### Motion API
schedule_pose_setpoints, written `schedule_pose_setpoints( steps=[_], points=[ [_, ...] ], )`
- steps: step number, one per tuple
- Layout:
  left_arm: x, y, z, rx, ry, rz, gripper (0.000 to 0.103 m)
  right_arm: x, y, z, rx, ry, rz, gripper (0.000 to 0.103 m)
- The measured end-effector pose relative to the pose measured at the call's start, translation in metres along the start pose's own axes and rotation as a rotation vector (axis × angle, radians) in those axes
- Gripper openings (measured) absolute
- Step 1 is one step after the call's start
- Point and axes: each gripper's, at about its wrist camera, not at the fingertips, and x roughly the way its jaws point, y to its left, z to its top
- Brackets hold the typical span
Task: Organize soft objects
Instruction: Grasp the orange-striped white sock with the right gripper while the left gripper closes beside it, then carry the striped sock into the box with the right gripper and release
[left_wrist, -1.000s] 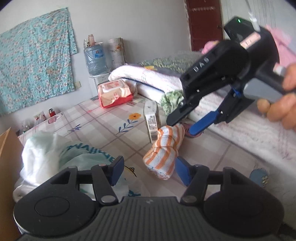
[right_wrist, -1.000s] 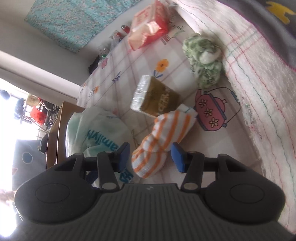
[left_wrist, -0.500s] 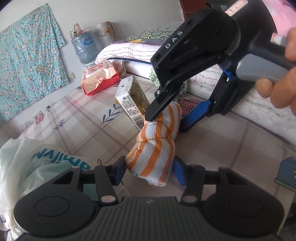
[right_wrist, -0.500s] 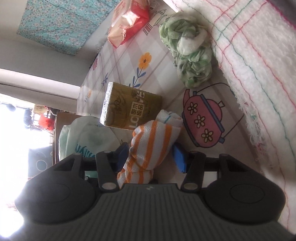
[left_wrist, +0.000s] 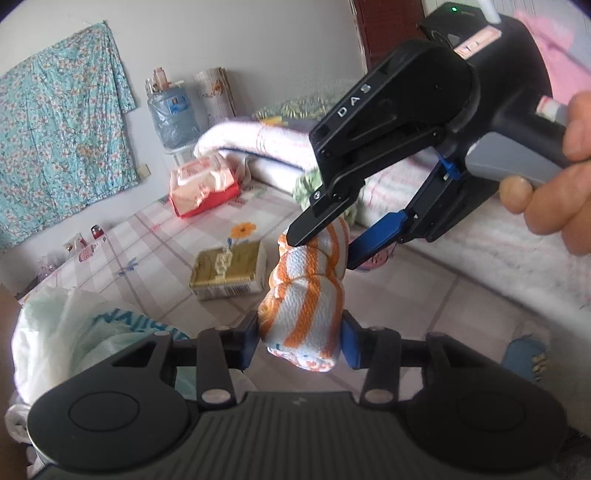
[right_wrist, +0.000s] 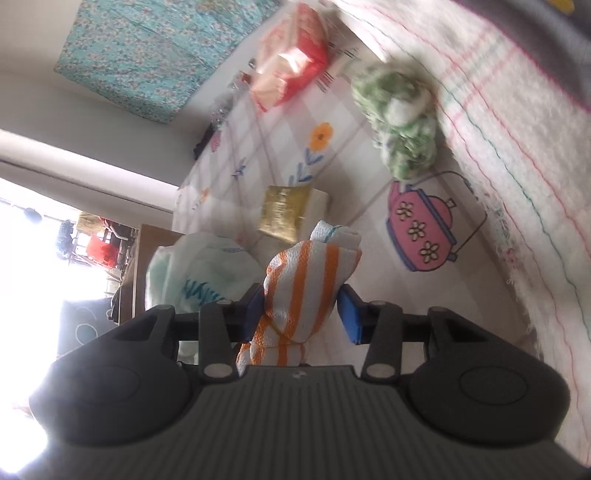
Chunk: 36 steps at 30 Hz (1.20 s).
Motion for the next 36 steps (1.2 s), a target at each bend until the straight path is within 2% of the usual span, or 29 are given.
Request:
schedule_pose_setpoints(
  steps=[6,9,12,15,18,23,26,30,33,36],
  points=[
    [-0.059,0.027,0.005,-0.026,-0.134,0.084,0.046,-0.028,0.084,-0.012,-0.172,-0.060,0.032,0.043],
    [-0.088,0.056,0.000,-0.093,-0.169,0.144,0.046,-0.021,0.138,-0.021,-0.292,-0.059,0.063,0.042],
    [-0.118,0.092,-0.012,-0.173,-0.179,0.226,0.046,0.004,0.193,-0.033,-0.406,-0.017,0.106,0.042],
    [-0.144,0.123,-0.033,-0.221,-0.159,0.330,0.046,0.040,0.245,-0.050,-0.501,0.063,0.156,0.041],
    [-0.163,0.157,-0.058,-0.288,-0.100,0.406,0.047,0.089,0.291,-0.072,-0.558,0.180,0.194,0.041],
    [-0.185,0.202,-0.103,-0.456,0.036,0.471,0.049,0.170,0.346,-0.125,-0.621,0.379,0.204,0.041],
    [-0.195,0.219,-0.126,-0.551,0.080,0.484,0.054,0.209,0.374,-0.159,-0.671,0.467,0.189,0.040],
    [-0.207,0.231,-0.139,-0.606,0.097,0.530,0.059,0.256,0.392,-0.191,-0.712,0.575,0.138,0.038],
    [-0.215,0.237,-0.148,-0.617,0.103,0.538,0.062,0.290,0.386,-0.205,-0.658,0.690,0.108,0.039],
    [-0.217,0.237,-0.150,-0.614,0.116,0.534,0.062,0.310,0.382,-0.217,-0.654,0.732,0.057,0.040]
  ],
)
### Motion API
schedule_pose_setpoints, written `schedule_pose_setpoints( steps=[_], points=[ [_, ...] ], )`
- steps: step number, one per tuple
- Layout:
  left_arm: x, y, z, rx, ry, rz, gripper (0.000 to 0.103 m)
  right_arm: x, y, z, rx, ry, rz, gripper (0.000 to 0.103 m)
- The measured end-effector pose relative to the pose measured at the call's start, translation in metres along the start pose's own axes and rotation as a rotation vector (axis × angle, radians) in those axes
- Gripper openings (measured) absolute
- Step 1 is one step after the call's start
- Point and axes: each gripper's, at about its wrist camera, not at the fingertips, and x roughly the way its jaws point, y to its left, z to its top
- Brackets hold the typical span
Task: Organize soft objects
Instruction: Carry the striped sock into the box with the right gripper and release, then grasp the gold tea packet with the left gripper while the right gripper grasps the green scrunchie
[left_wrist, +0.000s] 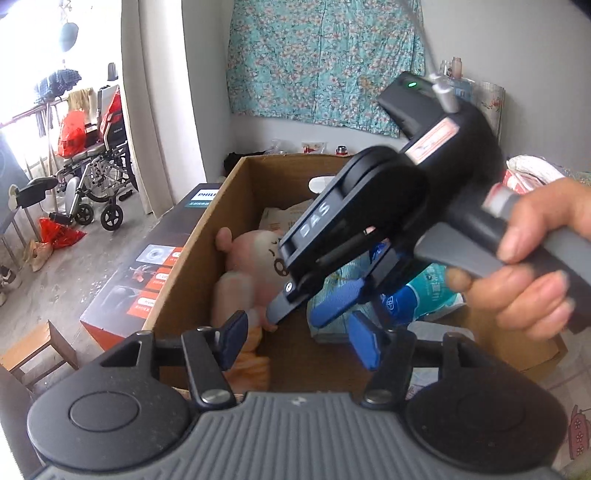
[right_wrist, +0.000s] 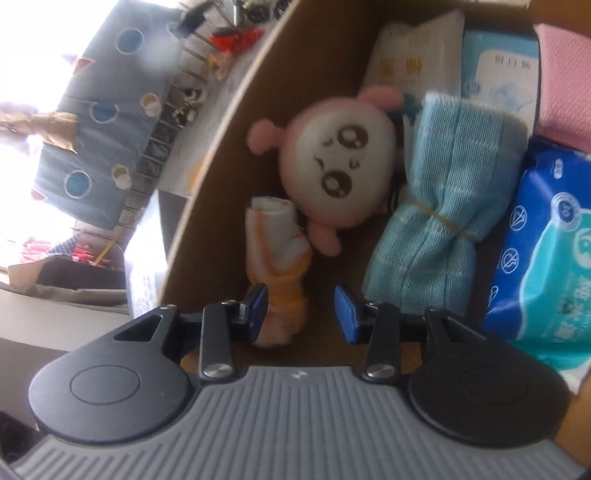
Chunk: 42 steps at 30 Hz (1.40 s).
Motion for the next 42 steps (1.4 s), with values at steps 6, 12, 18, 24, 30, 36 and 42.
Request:
schedule_pose_setpoints(
  steps=[6,12,18,24,30,36,42],
  points=[
    [0.005,0.003,-0.004,0.003,0.011,0.001,0.063,-0.008,-0.006,0.001,0.028,-0.026,0.007,0.046],
    [0.008,0.004,-0.002,-0.014,0.004,-0.011,0.064,-0.056,-0.026,0.000,0.046,-0.138,0.055,0.052],
    [0.004,-0.019,0.005,-0.003,-0.052,-0.066,0.067,-0.106,-0.050,-0.026,0.073,-0.261,0.107,0.054],
    [-0.001,-0.057,0.020,0.037,-0.102,-0.163,0.068,-0.166,-0.080,-0.069,0.097,-0.404,0.091,0.054],
    [0.003,-0.118,0.027,0.124,-0.124,-0.275,0.072,-0.230,-0.125,-0.121,0.161,-0.551,0.020,0.055],
    [0.018,-0.184,0.020,0.206,-0.122,-0.370,0.073,-0.290,-0.181,-0.174,0.237,-0.661,-0.126,0.059],
    [0.036,-0.250,0.020,0.300,-0.113,-0.426,0.081,-0.333,-0.247,-0.223,0.300,-0.742,-0.358,0.065]
  ],
)
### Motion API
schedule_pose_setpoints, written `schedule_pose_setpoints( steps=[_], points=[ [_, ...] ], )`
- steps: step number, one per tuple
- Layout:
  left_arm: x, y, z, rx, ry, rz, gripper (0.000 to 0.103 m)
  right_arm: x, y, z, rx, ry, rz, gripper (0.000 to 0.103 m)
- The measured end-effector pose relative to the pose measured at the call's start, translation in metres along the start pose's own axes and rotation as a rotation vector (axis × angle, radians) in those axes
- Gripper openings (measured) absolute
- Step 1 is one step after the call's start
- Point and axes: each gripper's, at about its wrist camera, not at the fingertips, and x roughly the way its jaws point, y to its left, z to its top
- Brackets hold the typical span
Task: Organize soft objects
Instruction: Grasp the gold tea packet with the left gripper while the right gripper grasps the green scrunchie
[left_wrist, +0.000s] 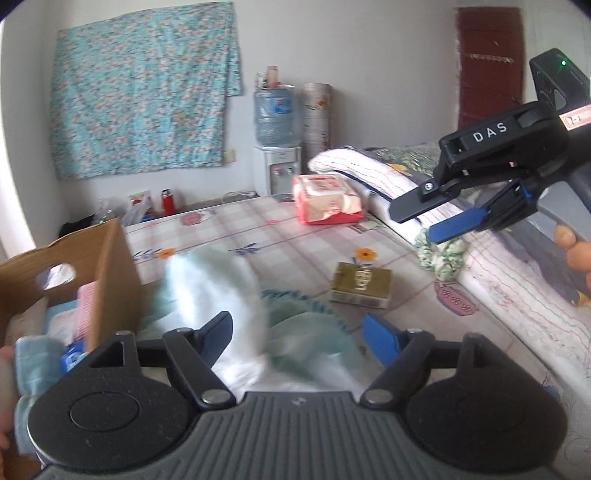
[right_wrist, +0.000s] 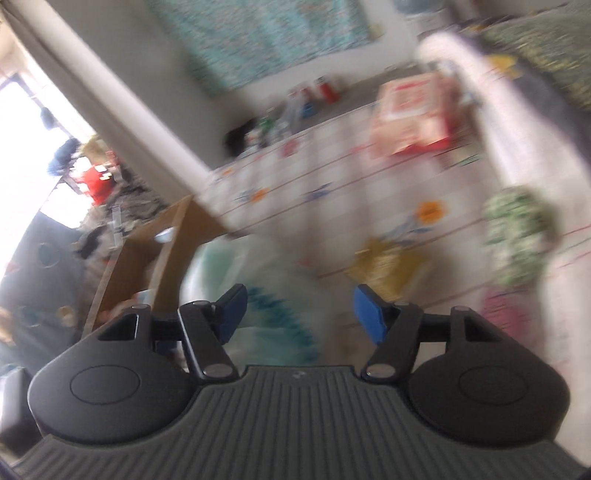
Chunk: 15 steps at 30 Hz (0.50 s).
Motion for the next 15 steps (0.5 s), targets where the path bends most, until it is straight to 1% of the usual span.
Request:
schedule_pose_setpoints(
  steps=[2,4,10,15],
  points=[
    [0.015,-0.016,0.006,0.032,0.005,-0.013,0.086,-0.007,-0.022,0.003,-0.028,-0.043,-0.104,0.067],
    [0.033,-0.033,0.012,0.061,0.013,-0.020,0.089,-0.011,-0.044,0.006,-0.042,-0.071,-0.166,0.070],
    [0.084,-0.064,0.026,0.127,0.054,-0.020,0.089,0.009,-0.094,0.021,-0.031,-0.066,-0.245,0.070],
    [0.120,-0.069,0.035,0.125,0.101,-0.017,0.089,0.033,-0.122,0.036,-0.028,-0.035,-0.271,0.070]
  ],
)
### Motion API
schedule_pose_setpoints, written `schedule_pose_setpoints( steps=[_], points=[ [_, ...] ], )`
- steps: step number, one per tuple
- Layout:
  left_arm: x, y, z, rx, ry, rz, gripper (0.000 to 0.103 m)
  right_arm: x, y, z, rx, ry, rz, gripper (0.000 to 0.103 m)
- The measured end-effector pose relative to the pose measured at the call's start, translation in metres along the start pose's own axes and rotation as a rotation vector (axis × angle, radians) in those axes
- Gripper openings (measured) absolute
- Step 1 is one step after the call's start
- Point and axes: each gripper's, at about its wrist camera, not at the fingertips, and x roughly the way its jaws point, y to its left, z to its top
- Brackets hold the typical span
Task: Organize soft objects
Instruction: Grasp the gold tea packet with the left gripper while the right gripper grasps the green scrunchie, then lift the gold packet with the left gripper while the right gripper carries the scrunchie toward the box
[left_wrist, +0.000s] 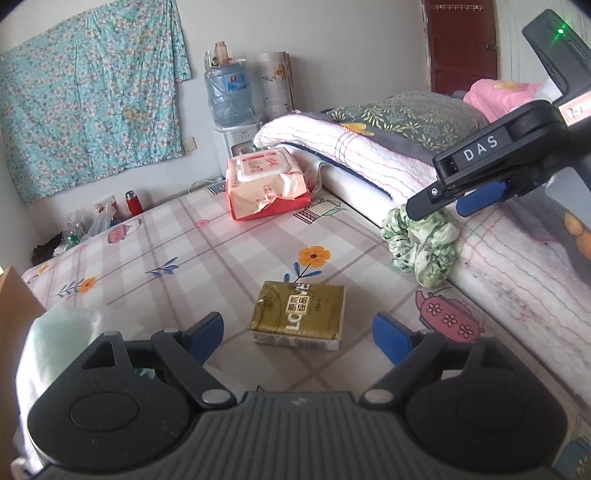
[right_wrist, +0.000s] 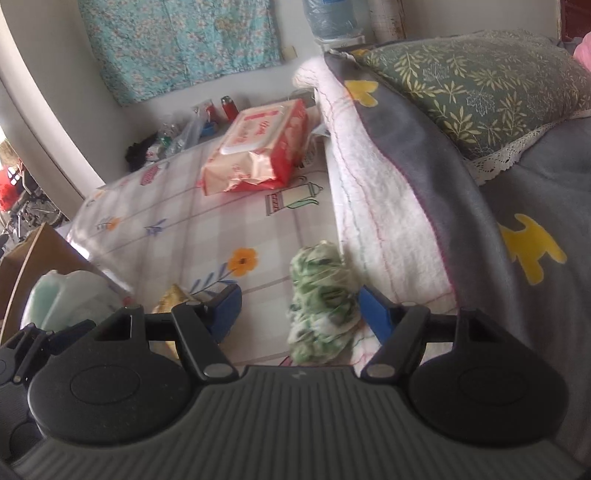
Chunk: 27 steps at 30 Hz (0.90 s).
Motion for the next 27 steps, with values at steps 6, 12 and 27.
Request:
schedule_pose_setpoints(
  steps=[6,12,27],
  points=[
    [0.039,0.000,0.013,-0.019,0.073,0.018,0.096,0.025,-0.006,0.005,-0.034,0.043,0.014,0.069],
    [0.068,0.000,0.020,-0.054,0.134,0.031,0.097,0.034,0.001,0.001,-0.127,0.047,-0.028,0.052],
    [0.085,0.006,0.016,-0.144,0.166,0.001,0.085,-0.008,-0.001,-0.010,-0.134,-0.050,-0.045,0.021]
  ],
)
